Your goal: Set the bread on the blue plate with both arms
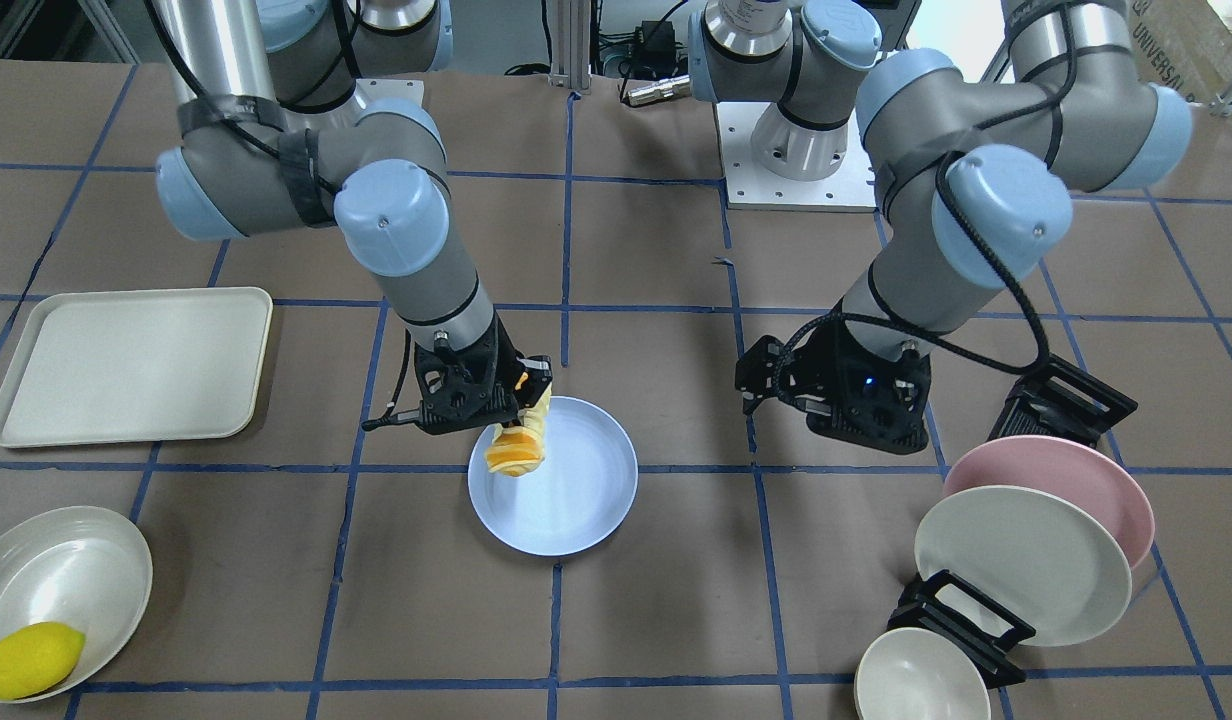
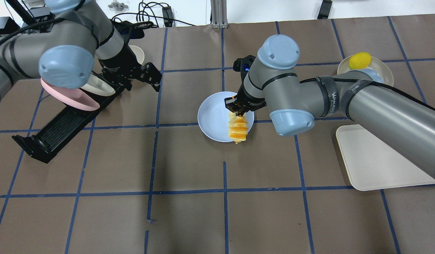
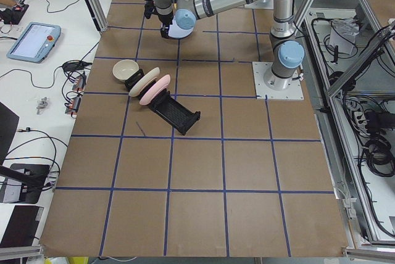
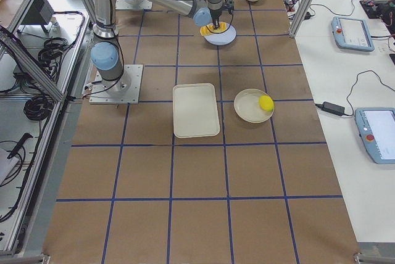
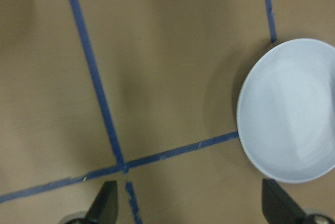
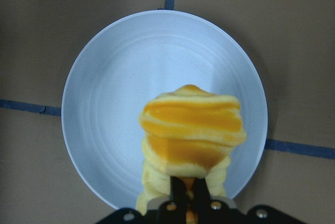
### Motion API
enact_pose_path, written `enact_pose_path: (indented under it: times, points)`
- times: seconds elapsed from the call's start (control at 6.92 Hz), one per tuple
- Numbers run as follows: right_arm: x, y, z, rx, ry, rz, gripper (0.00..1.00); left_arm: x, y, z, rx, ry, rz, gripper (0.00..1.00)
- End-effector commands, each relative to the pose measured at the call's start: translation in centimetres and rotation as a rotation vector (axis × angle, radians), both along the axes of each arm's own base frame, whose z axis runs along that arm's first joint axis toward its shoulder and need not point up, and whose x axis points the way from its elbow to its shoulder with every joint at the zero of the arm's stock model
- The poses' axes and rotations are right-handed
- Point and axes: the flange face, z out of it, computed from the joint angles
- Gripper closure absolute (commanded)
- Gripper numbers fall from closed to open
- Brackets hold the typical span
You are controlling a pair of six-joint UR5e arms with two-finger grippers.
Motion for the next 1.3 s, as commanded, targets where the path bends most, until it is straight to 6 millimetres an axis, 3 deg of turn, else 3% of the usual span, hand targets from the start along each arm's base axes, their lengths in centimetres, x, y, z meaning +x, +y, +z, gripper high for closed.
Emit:
enact_pose_path:
  times: [0.0, 0.29, 0.43, 0.58, 0.72, 0.87, 1.16]
  points:
    - [3.6, -1.6, -2.1, -0.015, -0.005, -0.021, 0.98, 0.8, 3.2, 6.0, 0.024, -0.104, 0.002, 0.0]
    - [3.7, -1.5, -2.5, -0.008, -0.001, -0.02, 0.97, 0.3, 4.8, 10.6, 0.052, -0.15, 0.07, 0.0]
    - [3.6, -1.5, -2.7, -0.004, 0.001, -0.02, 0.95, -0.2, 5.3, 11.7, 0.047, -0.142, 0.125, 0.0]
    - [3.2, -1.6, -2.8, 0.007, 0.006, -0.025, 0.83, -1.6, 5.8, 12.4, 0.036, -0.123, 0.162, 0.0]
    - [3.1, -1.6, -3.0, 0.01, 0.008, -0.028, 0.27, -2.2, 6.2, 12.7, 0.03, -0.124, 0.152, 0.0]
    - [3.0, -1.6, -3.1, 0.018, 0.009, -0.031, 0.04, -2.0, 6.2, 12.5, 0.035, -0.122, 0.147, 0.0]
    - [3.1, -1.3, -2.8, 0.065, 0.013, -0.046, 0.0, -1.5, 6.7, 13.1, 0.024, -0.124, 0.153, 0.0]
